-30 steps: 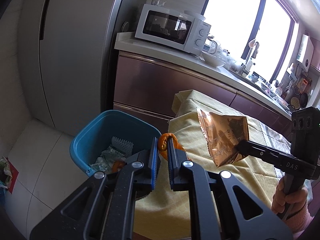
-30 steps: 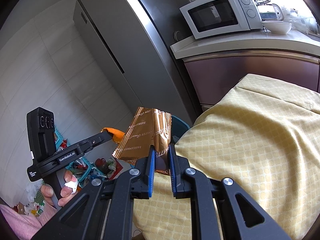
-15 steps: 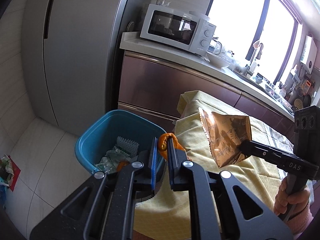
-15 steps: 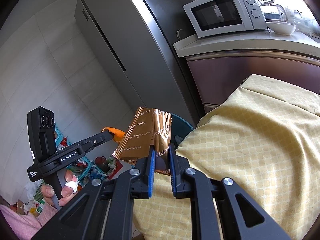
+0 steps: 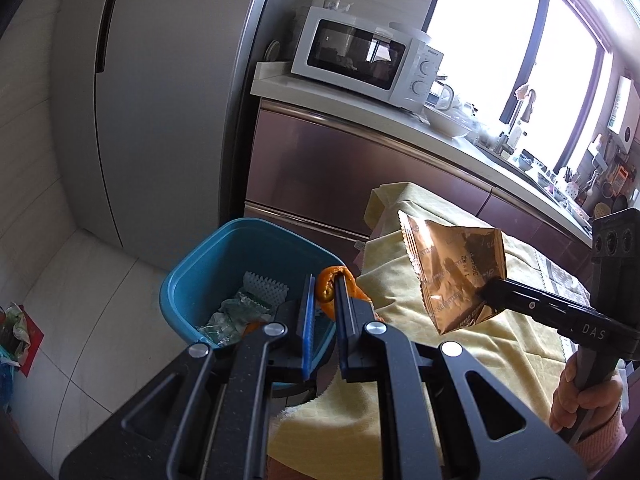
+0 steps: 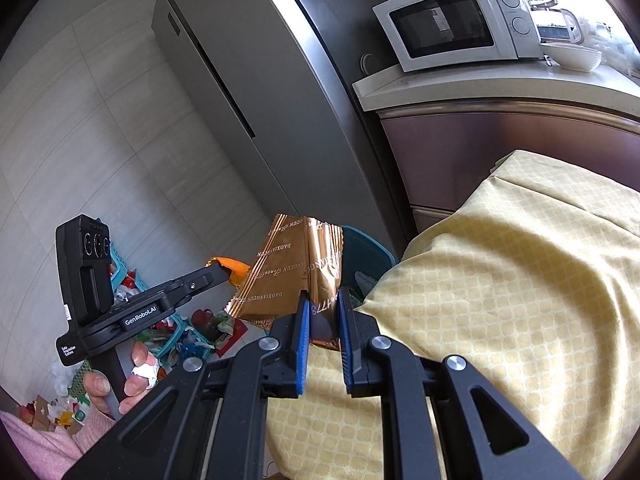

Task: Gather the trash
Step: 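Lower the peel and packet with both tools over the blue bin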

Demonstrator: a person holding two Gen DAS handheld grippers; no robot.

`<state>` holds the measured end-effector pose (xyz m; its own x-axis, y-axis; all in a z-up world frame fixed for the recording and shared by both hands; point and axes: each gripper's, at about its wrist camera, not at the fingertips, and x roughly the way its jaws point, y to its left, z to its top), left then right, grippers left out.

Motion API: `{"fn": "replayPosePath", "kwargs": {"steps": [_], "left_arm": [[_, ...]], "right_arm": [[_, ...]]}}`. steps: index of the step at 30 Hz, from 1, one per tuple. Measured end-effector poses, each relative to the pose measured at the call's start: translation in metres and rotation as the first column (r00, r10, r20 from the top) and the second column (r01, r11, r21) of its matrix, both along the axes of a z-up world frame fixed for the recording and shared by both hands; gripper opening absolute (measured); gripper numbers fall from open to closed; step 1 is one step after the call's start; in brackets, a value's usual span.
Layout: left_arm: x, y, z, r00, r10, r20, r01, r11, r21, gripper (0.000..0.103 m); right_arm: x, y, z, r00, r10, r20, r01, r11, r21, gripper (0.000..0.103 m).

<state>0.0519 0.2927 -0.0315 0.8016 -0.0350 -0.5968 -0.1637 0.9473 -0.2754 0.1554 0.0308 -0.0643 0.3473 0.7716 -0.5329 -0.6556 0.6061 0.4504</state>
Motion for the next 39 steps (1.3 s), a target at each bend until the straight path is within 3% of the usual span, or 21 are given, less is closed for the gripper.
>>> {"fn": "replayPosePath", "kwargs": {"steps": [39], "left_arm": [[0.014,0.020,-0.021,0.997,0.060,-0.053,-0.060,0.998,0.005,0.010]], "right_arm": [[0.008,0.029,-0.003,0.999,0.050,-0.006,-0.050,0.998,-0.029,0.012]]}}
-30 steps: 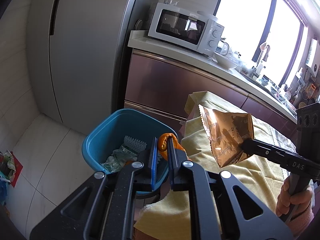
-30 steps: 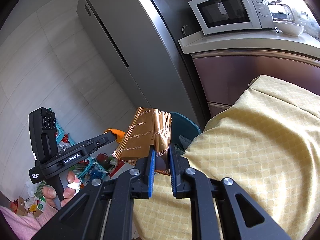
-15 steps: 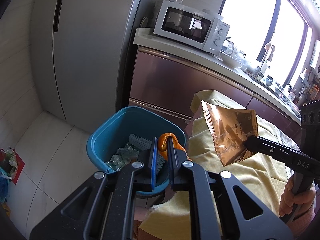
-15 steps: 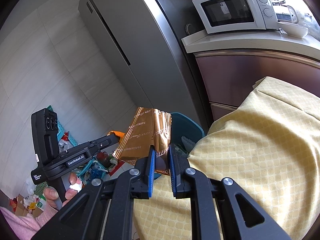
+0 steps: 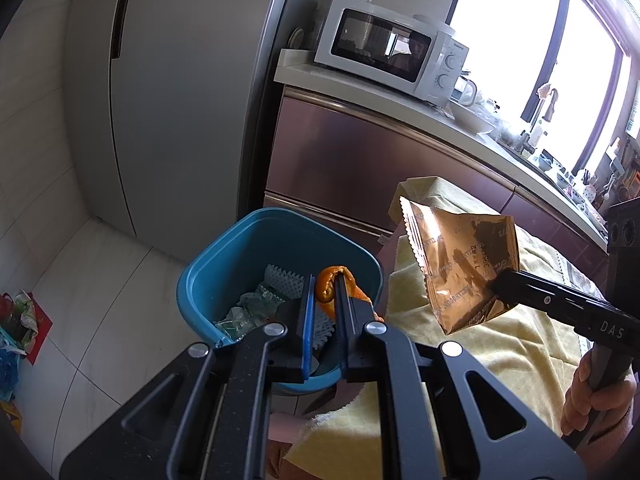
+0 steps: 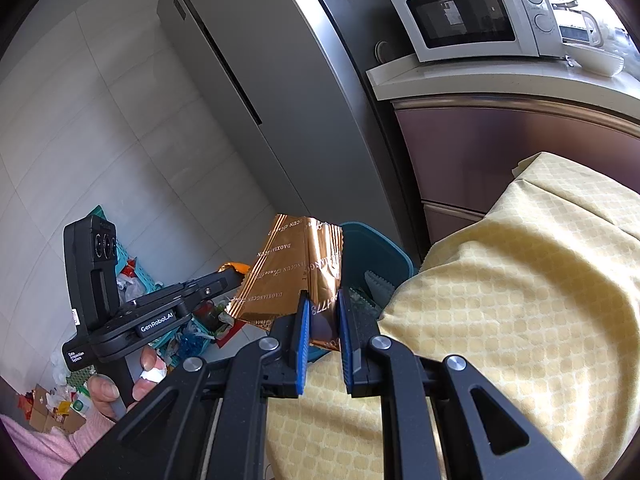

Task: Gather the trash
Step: 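Lower the peel and packet with both tools over the blue bin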

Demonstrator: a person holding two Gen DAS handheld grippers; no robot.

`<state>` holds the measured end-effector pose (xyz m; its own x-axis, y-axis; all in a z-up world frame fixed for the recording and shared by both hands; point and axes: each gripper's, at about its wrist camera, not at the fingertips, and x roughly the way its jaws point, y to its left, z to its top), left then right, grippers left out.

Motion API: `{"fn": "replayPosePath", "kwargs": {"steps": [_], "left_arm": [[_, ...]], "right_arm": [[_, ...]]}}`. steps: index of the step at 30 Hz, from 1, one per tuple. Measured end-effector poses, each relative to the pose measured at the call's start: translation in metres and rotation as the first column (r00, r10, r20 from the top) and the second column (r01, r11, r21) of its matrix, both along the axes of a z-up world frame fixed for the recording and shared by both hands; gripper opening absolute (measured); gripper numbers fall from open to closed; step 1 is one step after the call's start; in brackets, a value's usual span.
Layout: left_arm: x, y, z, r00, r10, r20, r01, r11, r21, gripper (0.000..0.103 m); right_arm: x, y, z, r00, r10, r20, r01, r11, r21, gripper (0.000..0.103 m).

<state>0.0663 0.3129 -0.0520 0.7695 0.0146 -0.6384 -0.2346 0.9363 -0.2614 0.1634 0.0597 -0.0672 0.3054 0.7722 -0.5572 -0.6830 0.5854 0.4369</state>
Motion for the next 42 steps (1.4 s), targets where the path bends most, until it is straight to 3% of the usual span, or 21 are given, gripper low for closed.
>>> {"fn": "replayPosePath", "kwargs": {"steps": [42], "left_arm": [[0.020,0.011,-0.027,0.997,0.047,-0.062,-0.048,0.999,-0.013,0.010]], "right_arm": [[0.007,0.036,-0.014,1.000,0.002,-0.031,-0.005,0.998,-0.066,0.013]]}}
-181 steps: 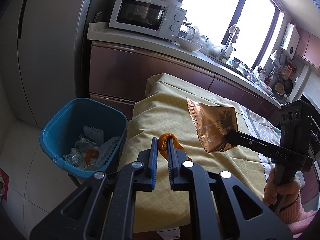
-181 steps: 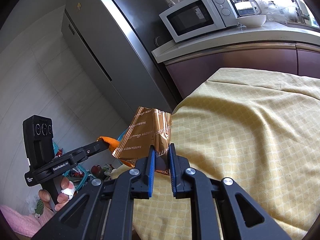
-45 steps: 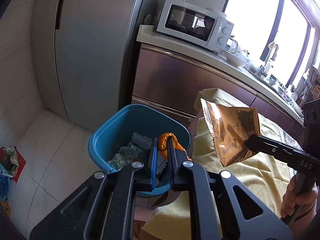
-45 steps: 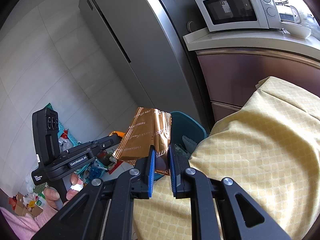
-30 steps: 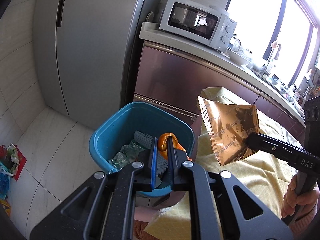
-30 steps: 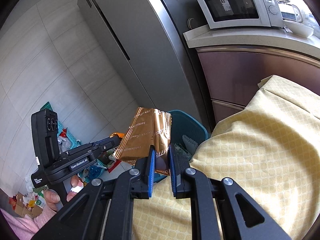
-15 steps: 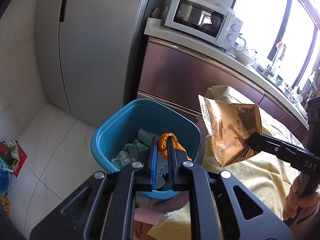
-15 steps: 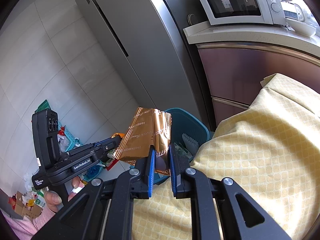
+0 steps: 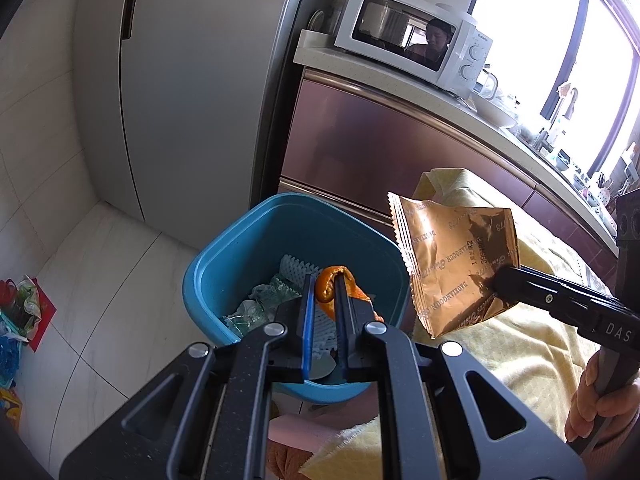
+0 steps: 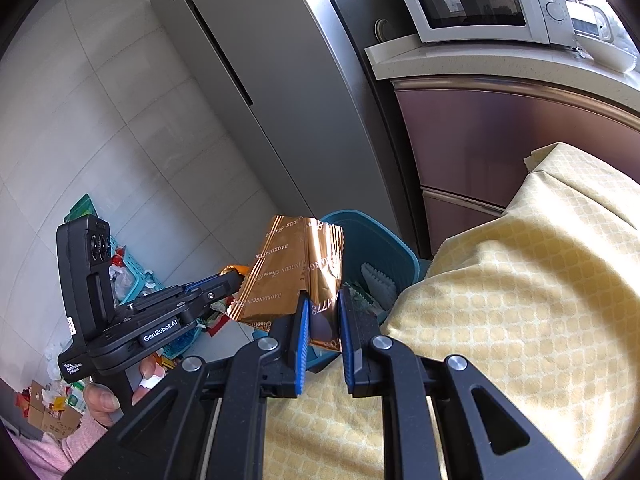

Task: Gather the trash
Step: 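Lower the peel and packet with both tools over the blue bin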

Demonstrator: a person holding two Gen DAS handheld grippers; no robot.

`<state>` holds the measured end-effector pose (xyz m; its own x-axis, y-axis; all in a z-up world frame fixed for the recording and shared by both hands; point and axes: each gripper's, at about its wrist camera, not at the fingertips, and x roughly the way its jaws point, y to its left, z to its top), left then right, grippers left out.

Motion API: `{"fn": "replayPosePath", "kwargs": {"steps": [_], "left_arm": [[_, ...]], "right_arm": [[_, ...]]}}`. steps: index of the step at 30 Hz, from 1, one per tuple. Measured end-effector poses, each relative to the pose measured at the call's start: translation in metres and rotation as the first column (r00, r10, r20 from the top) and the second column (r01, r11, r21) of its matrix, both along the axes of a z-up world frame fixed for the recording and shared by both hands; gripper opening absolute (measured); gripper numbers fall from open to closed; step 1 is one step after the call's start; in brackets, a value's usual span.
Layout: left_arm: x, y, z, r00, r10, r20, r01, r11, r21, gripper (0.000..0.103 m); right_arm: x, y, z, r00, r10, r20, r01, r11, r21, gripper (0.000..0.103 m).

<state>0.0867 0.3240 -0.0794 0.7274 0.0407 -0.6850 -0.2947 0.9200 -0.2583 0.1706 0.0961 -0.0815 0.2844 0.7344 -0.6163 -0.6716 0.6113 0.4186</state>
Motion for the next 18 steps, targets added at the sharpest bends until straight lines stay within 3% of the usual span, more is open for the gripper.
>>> {"fn": "replayPosePath", "kwargs": {"steps": [18], "left_arm": [[0.008,0.005,-0.015,0.999,0.015,-0.037,-0.015,1.000,-0.002,0.010]], "right_arm": [[0.007,0.014,-0.009,1.000,-0.011,-0.011,0.010,0.999,-0.036,0.013]]}}
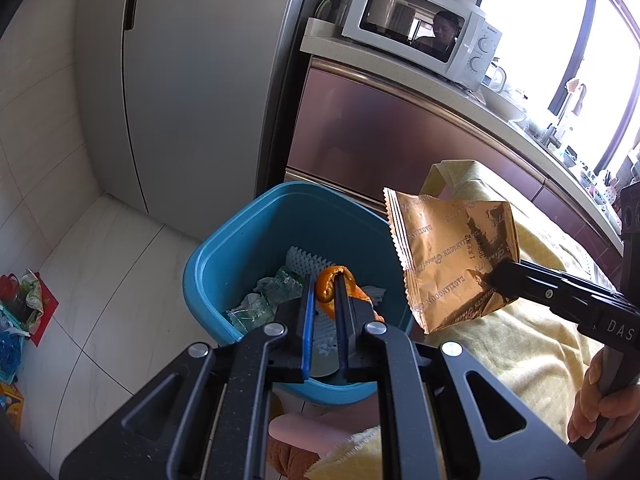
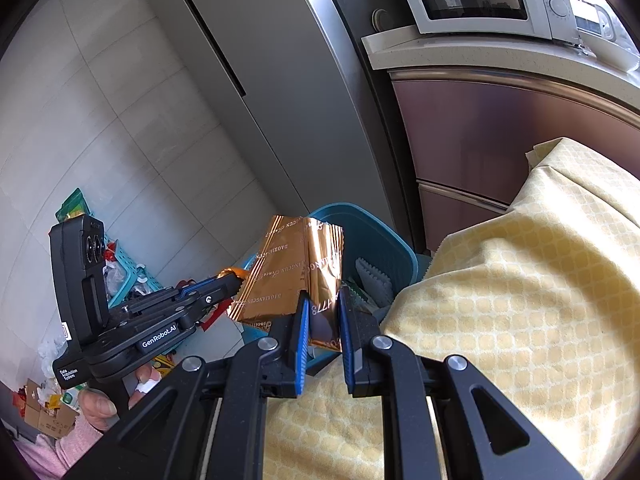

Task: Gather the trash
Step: 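Lower the peel and packet with both tools over the blue bin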

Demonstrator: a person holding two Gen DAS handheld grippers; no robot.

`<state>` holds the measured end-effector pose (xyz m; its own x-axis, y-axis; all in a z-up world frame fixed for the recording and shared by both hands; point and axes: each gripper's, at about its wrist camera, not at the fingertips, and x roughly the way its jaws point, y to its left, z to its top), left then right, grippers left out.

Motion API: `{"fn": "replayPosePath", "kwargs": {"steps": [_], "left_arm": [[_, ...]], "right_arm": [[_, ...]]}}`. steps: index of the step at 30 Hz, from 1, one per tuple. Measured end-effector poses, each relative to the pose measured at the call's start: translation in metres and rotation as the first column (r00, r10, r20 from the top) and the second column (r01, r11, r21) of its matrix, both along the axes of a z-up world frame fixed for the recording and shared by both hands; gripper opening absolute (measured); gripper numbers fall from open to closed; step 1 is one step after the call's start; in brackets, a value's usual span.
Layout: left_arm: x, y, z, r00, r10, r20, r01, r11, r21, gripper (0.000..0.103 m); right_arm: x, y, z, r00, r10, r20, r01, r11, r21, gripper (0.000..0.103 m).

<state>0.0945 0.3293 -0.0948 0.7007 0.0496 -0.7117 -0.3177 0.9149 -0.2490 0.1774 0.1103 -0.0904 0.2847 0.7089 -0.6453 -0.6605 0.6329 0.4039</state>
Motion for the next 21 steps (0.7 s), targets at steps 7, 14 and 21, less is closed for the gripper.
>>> {"fn": "replayPosePath", "kwargs": {"steps": [7,14,21], "left_arm": [[0.007,0.003,-0.008,1.000,0.007,-0.021,-0.008,1.000,-0.005,0.010],[0.012,0.002,-0.014,0.999,0.007,-0.033,-0.007,1.000,-0.004,0.010],[0.017,0.001,-0.017,0.999,0.006,-0.041,-0.006,1.000,0.000,0.010]], "right_arm": [[0.006,0.008,-0.005,1.000,-0.005,-0.008,0.005,1.000,-0.028,0.013],[0.009,0.018,-0.011,1.000,-0.002,-0.015,0.001,0.999,-0.048,0.013],[0.013,0.025,-0.016,1.000,-0.004,-0.031,0.002,0.998,-0.063,0.013]]}}
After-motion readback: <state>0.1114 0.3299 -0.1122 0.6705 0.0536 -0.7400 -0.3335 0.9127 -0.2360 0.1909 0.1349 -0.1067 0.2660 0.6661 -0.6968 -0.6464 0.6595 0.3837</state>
